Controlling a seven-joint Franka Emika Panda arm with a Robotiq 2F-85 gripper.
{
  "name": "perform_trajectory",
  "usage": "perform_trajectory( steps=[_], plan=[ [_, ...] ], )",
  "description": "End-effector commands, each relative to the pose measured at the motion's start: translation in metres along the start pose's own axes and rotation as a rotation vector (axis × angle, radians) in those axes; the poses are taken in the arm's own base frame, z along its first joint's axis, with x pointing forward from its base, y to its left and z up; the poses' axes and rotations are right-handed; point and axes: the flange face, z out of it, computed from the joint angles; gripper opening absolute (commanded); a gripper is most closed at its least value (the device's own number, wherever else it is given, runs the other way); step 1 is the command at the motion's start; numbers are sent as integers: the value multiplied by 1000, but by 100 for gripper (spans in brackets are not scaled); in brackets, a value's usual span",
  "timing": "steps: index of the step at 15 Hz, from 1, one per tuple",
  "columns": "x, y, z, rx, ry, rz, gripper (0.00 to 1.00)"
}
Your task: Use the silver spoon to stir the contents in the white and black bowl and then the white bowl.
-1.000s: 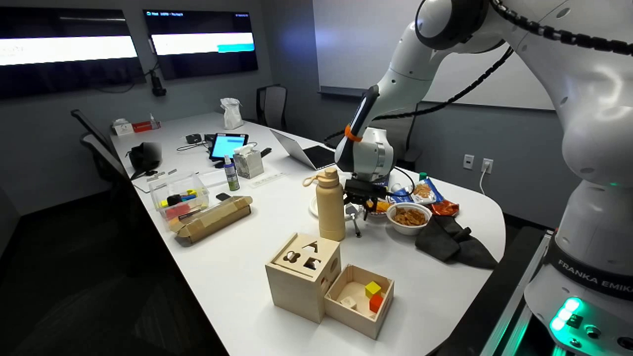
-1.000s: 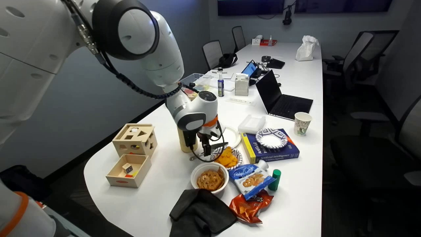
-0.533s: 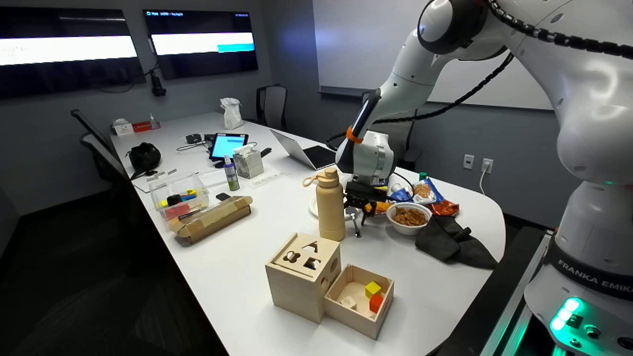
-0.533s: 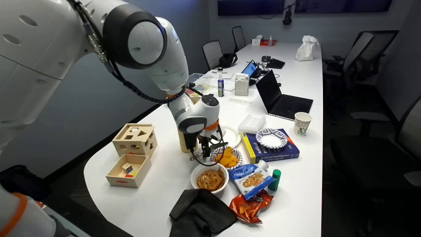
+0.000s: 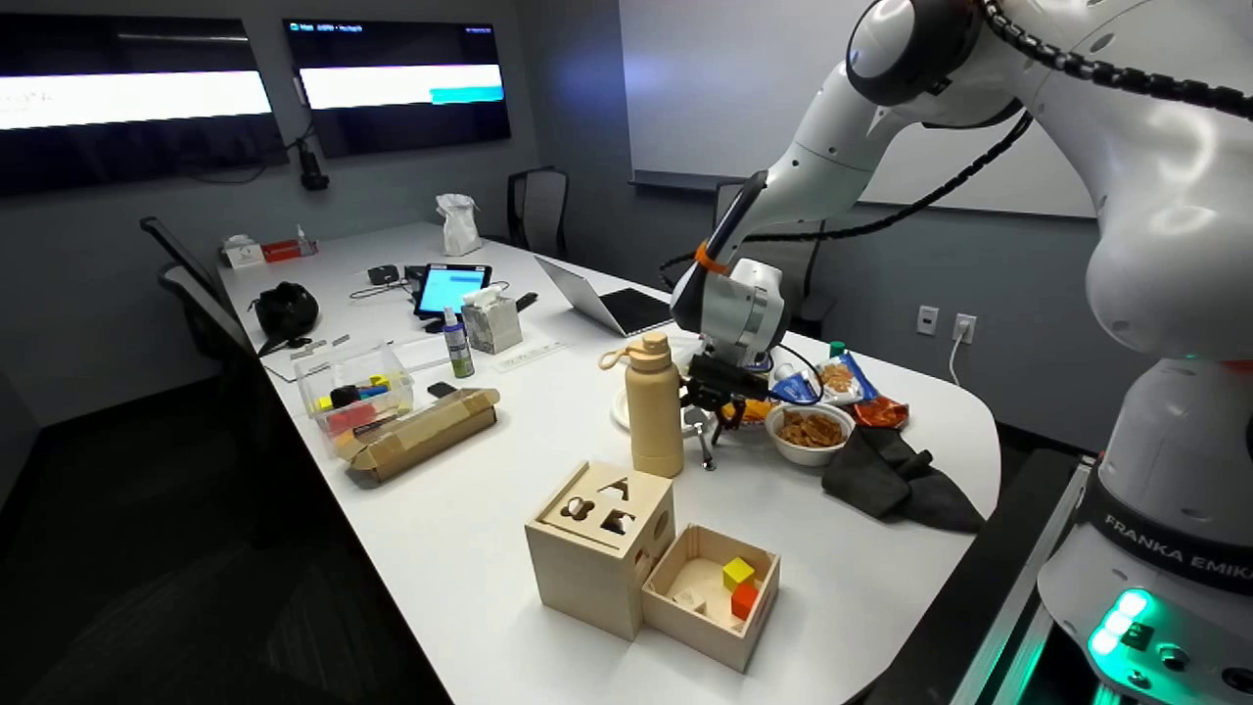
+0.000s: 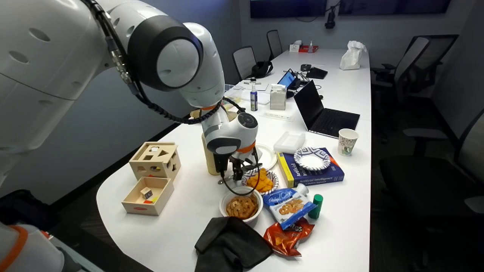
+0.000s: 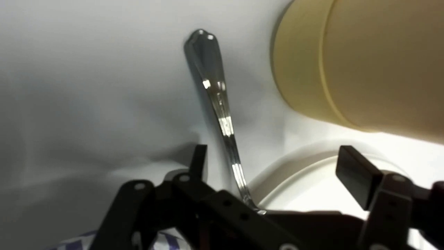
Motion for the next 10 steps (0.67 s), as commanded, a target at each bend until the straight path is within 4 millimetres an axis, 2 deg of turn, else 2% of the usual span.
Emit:
perform_trajectory(
  steps=[1, 2, 7, 9, 10],
  plan=[
    [6, 4, 4, 44, -23, 3, 63],
    [6, 6, 5, 46, -24, 3, 53],
    [5, 10, 7, 44, -28, -4, 15],
    [5, 10, 8, 41, -28, -5, 1],
    [5, 10, 8, 41, -28, -6, 0]
  ],
)
